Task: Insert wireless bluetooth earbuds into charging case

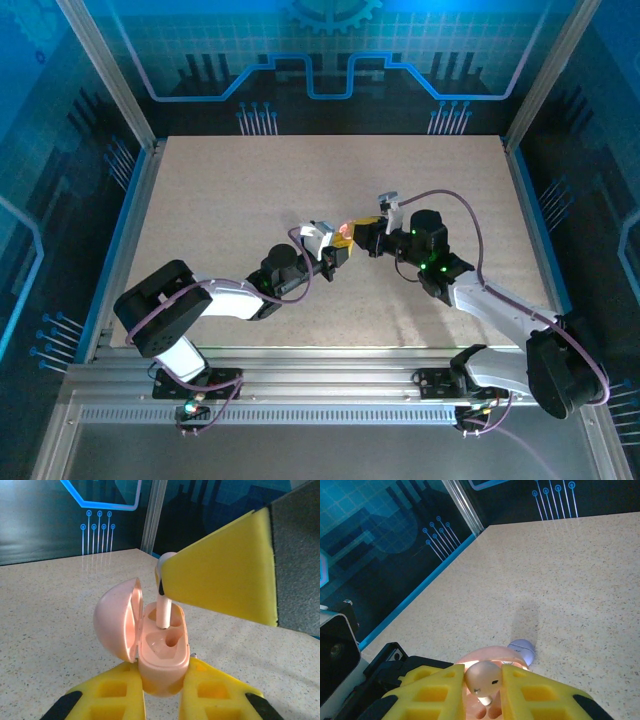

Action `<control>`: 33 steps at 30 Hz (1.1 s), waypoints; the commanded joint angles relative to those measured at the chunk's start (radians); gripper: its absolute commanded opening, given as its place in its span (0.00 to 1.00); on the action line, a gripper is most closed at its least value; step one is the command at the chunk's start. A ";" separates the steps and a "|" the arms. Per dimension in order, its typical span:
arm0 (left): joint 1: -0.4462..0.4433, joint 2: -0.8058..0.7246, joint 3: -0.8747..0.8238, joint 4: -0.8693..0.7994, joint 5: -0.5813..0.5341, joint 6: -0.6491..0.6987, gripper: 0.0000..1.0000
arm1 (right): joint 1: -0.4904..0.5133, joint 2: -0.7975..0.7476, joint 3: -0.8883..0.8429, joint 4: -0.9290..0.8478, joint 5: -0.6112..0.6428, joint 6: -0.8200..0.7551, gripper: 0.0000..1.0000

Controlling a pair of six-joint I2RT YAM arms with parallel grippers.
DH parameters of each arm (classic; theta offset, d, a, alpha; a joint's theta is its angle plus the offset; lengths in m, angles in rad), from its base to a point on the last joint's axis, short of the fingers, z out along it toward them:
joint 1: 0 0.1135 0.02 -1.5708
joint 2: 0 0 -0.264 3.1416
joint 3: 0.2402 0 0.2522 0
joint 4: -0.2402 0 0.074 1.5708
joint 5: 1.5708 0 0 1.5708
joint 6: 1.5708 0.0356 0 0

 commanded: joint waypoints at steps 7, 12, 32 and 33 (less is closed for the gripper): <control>-0.007 -0.046 -0.003 0.087 -0.036 0.002 0.12 | 0.012 -0.010 -0.011 -0.031 -0.019 -0.051 0.23; -0.008 -0.051 0.002 0.087 -0.039 0.002 0.12 | 0.012 -0.028 -0.021 -0.034 -0.018 -0.061 0.23; -0.008 -0.068 -0.006 0.018 -0.027 0.107 0.12 | 0.012 -0.127 0.023 -0.105 -0.040 -0.090 0.24; -0.008 -0.068 -0.008 0.013 -0.030 0.115 0.12 | 0.012 -0.132 0.030 -0.118 -0.044 -0.095 0.24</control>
